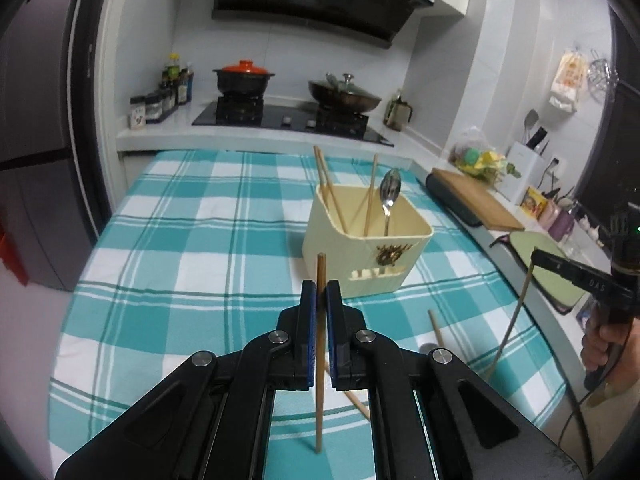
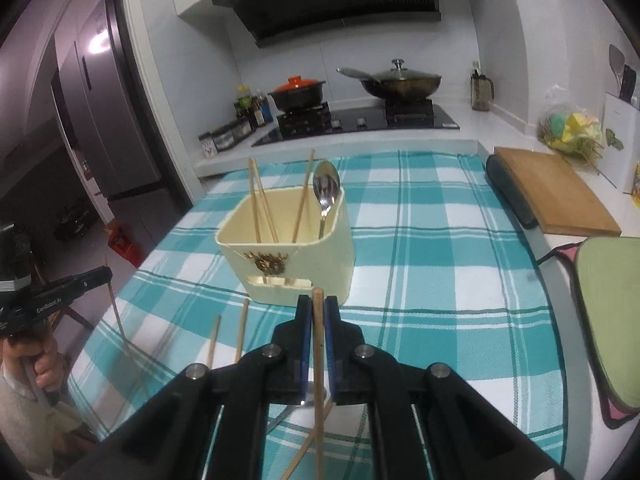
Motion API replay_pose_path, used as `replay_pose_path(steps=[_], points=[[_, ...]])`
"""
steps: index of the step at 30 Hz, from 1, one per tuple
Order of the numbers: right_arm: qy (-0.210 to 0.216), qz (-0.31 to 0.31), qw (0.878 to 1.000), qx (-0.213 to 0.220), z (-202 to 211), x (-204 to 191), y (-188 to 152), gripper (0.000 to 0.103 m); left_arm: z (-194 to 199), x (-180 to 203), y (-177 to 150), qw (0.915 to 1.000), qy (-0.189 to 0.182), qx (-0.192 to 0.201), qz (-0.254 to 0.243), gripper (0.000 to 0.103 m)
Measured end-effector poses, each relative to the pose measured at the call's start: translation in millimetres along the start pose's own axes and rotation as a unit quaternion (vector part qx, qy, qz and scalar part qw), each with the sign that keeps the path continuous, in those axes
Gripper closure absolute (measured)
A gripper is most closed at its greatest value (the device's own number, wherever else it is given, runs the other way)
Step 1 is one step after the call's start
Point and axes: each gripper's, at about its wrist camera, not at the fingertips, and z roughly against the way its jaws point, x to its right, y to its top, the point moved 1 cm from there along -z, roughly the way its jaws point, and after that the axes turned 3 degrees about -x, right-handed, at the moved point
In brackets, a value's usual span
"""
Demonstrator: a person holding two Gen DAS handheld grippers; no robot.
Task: Organize utensils
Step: 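Lift both chopsticks and carry them above the cream holder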
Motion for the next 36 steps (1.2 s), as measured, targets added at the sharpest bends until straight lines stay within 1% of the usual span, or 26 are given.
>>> replay_pose_path(steps=[6,10,16,20,23,27,32,36], points=[[-0.001,0.018,0.998,0.064,48.0,-22.4,-1.4,0.096,32.2,11.1,3.6,0.9991,-0.017,0.039,-0.003,0.1],[-0.009,0.03,0.994,0.101,66.4,-35.6,2.7,0.096,41.5,17.6,8.9,0.9983,-0.025,0.052,-0.006,0.1],[-0.008,0.039,0.991,0.131,83.7,-48.7,16.3,0.097,58.0,23.7,19.5,0.9969,-0.036,0.07,-0.008,0.1],[-0.012,0.052,0.989,0.139,88.7,-56.2,29.1,0.096,68.3,25.0,33.3,0.9957,-0.042,0.082,-0.009,0.1],[-0.013,0.059,0.988,0.14,90.3,-59.8,38.5,0.097,73.9,24.8,45.9,0.9949,-0.05,0.087,-0.009,0.1],[-0.017,0.069,0.987,0.146,92.4,-63.5,54.2,0.097,81.2,26.4,67.9,0.9935,-0.051,0.1,-0.017,0.1],[-0.025,0.087,0.982,0.164,95.0,-69.2,87.2,0.097,85.3,32.9,106.2,0.9904,-0.054,0.125,-0.025,0.1],[-0.027,0.096,0.978,0.181,92.9,-74.0,118.1,0.096,75.7,43.6,135.8,0.9886,-0.049,0.138,-0.038,0.1]])
